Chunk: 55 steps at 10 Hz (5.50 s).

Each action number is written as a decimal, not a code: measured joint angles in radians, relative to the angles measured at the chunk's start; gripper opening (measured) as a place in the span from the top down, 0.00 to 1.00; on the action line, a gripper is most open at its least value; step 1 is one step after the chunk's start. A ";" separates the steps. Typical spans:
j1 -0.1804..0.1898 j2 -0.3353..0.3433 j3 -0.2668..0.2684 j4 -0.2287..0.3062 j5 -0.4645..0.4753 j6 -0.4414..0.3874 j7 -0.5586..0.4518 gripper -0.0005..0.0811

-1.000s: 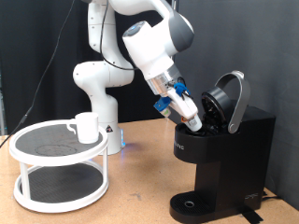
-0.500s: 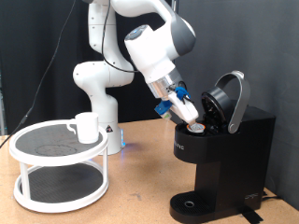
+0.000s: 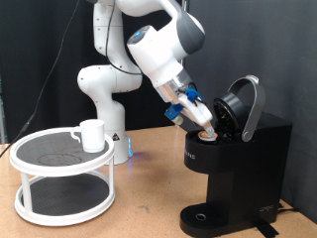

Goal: Make a cup of coffee with the keurig machine

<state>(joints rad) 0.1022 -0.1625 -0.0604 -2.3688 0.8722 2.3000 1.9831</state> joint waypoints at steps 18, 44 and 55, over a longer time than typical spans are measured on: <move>-0.004 -0.168 -0.054 0.147 0.252 -0.231 0.115 0.09; 0.037 0.028 0.267 0.315 -0.067 -0.088 0.375 0.09; -0.004 0.023 0.251 0.282 -0.129 -0.108 0.404 0.99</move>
<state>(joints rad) 0.0982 -0.1395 0.1909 -2.0871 0.7433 2.1921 2.3869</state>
